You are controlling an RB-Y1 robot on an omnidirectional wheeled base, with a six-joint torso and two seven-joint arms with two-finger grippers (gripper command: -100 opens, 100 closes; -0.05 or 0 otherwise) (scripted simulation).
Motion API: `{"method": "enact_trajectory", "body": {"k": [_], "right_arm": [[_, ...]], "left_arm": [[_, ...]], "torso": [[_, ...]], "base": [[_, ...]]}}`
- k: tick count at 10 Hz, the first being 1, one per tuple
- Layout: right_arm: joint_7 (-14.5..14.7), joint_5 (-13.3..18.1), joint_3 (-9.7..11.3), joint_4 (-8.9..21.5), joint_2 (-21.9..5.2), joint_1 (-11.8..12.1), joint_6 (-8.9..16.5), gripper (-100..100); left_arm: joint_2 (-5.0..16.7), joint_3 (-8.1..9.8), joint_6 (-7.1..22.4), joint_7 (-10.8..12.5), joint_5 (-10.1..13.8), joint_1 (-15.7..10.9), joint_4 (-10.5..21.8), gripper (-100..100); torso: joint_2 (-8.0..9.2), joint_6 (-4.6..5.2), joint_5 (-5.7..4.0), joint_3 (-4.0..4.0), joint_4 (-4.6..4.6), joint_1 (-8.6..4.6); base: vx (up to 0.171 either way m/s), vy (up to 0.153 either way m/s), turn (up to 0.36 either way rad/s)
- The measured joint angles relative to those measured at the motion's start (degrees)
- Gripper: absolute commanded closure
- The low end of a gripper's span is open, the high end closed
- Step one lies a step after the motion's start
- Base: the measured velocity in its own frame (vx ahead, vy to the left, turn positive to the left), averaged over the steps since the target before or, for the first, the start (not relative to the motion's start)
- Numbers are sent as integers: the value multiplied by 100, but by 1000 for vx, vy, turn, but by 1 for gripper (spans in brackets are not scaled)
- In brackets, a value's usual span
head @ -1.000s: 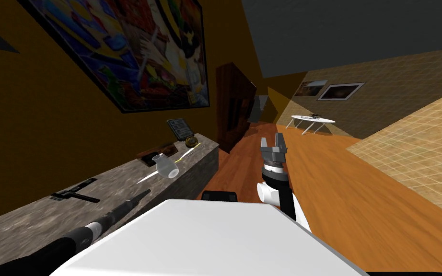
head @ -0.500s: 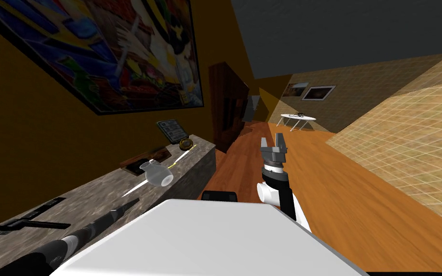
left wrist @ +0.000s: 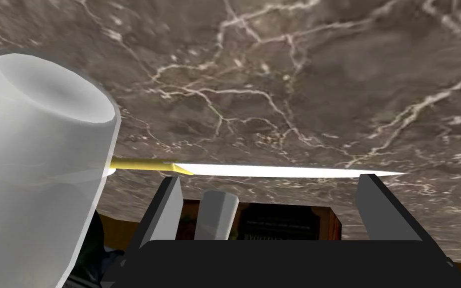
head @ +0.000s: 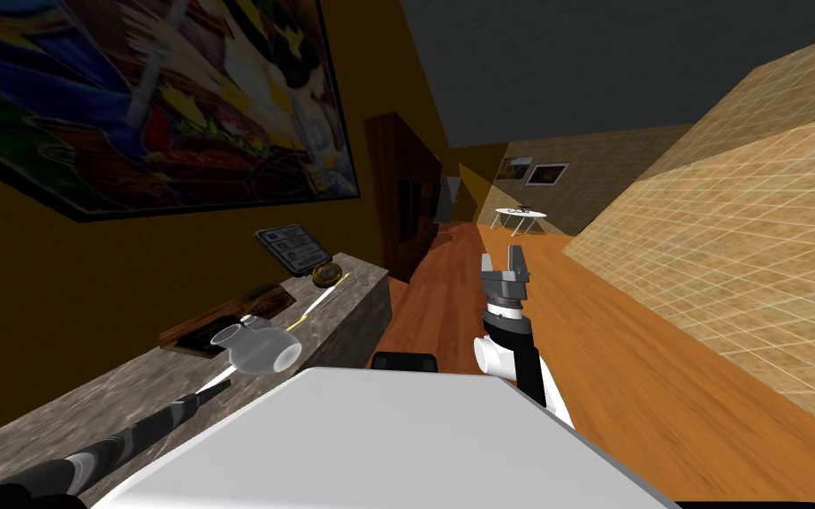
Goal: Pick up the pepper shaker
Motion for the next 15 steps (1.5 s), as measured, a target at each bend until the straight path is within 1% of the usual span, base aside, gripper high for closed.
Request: {"method": "enact_trajectory", "body": {"k": [2, 3, 4, 6, 7, 8, 9, 13, 14, 15], "right_arm": [[0, 0, 0, 0, 0, 0, 0, 0], [0, 0, 0, 0, 0, 1, 0, 0], [0, 0, 0, 0, 0, 1, 0, 0], [0, 0, -1, 0, 0, 1, 0, 0], [0, 0, -1, 0, -1, 1, 0, 0], [0, 0, -1, 0, 0, 2, 0, 0], [0, 0, -1, 0, 0, 1, 0, 0], [0, 0, -1, 0, 0, 1, 0, 0], [0, 0, -1, 0, 0, 1, 0, 0], [0, 0, 0, 0, 0, 1, 0, 0]], "left_arm": [[334, 144, 29, 19, 105, 214, 220, -100], [443, 233, 67, 7, 137, 344, 264, -100], [551, 234, 63, -16, 161, 368, 405, -100], [774, 373, 83, -24, 237, 538, 538, -100], [868, 369, 87, -40, 265, 524, 663, -100], [879, 368, 90, -46, 267, 518, 678, 0], [879, 369, 89, -46, 267, 518, 676, -100], [628, -98, 82, -153, 139, 8, 911, -100], [622, -111, 78, -159, 135, -3, 919, 100], [623, -109, 79, -159, 136, -2, 918, 100]], "torso": [[-13, 2, 1, -8, -3, 4], [-11, -1, 1, -6, -2, 5], [-12, -1, 2, -7, -3, 6], [-20, -2, 3, -12, -4, 10], [-29, 1, 5, -16, -6, 19], [-11, -8, 4, -7, -3, 7], [7, -8, 0, 4, 2, -6], [15, -8, 0, 10, 5, -4], [18, -9, -1, 11, 5, -9], [20, -9, -2, 12, 6, -12]], "base": [[75, 24, -280], [78, 32, -221], [94, 40, -188], [109, 59, -220], [58, 44, -66], [10, 8, 8], [15, 14, -57], [16, 19, -40], [0, 0, 0], [0, 0, 0]]}}
